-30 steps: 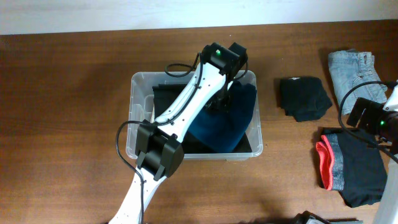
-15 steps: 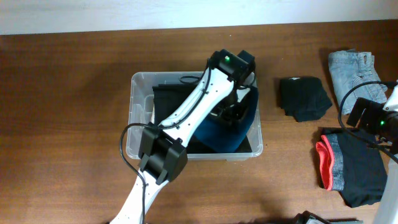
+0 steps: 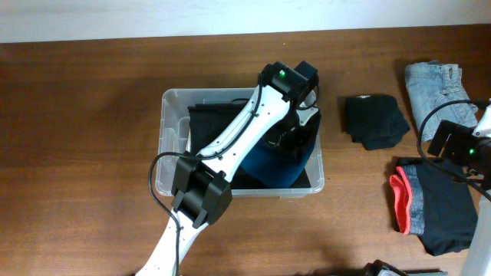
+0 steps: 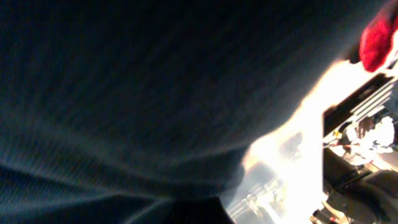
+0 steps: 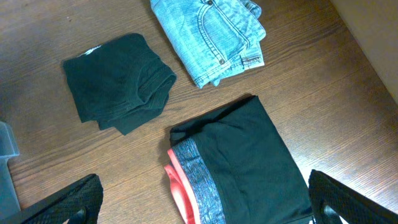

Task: Pack container
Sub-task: 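Release and press the teal garment down with the left gripper, then press the teal garment flat inside the container with the left gripper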

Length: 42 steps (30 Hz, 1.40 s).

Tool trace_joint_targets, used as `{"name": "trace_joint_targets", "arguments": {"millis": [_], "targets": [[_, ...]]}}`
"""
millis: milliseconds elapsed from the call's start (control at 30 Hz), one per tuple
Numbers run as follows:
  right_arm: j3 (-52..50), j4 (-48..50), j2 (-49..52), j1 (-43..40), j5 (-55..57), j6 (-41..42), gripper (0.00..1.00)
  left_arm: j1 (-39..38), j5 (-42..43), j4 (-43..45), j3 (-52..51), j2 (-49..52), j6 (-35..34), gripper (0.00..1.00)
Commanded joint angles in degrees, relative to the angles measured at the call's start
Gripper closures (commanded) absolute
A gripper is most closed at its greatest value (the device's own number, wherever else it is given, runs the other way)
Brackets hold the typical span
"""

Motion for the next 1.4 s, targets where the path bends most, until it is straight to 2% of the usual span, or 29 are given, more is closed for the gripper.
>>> {"name": "trace_joint_targets", "arguments": {"millis": [0,533,900,1033,1100,1233,1300,1367], "targets": [[0.5,0.2,-0.2,-0.2,-0.1,0.5,0.02,-0.1,3.0,1.9,-0.3,-2.2,0.7,0.99],[0.5,0.2,-0.2,-0.2,-0.1,0.5,0.02,4.8,2.9,13.1,3.1,-2.4,-0.2,0.99],[0.5,0.2,-0.2,-0.2,-0.1,0.5,0.02,5.1,2.1,14.2,3.2,-2.6,0.0,1.00],[0.5,0.2,-0.2,-0.2,-0.1,0.5,0.02,5.1,2.1,14.5,4.3,-3.2,1.9,0.99],[0.5,0.2,-0.2,-0.2,-0.1,0.5,0.02,5.1,1.3,14.7,5.5,-3.6,2.5,0.91],[0.5,0.2,-0.2,-0.2,-0.1,0.5,0.02,5.1,-1.6,15.3,7.5,-4.2,2.7,0.57],[0.5,0.2,-0.2,-0.2,-0.1,0.5,0.02,5.1,-1.8,15.5,8.5,-4.2,3.6,0.34],[0.5,0.2,-0.2,-0.2,-0.1,0.5,0.02,5.1,-1.9,15.9,8.9,-4.2,3.6,0.28]]}}
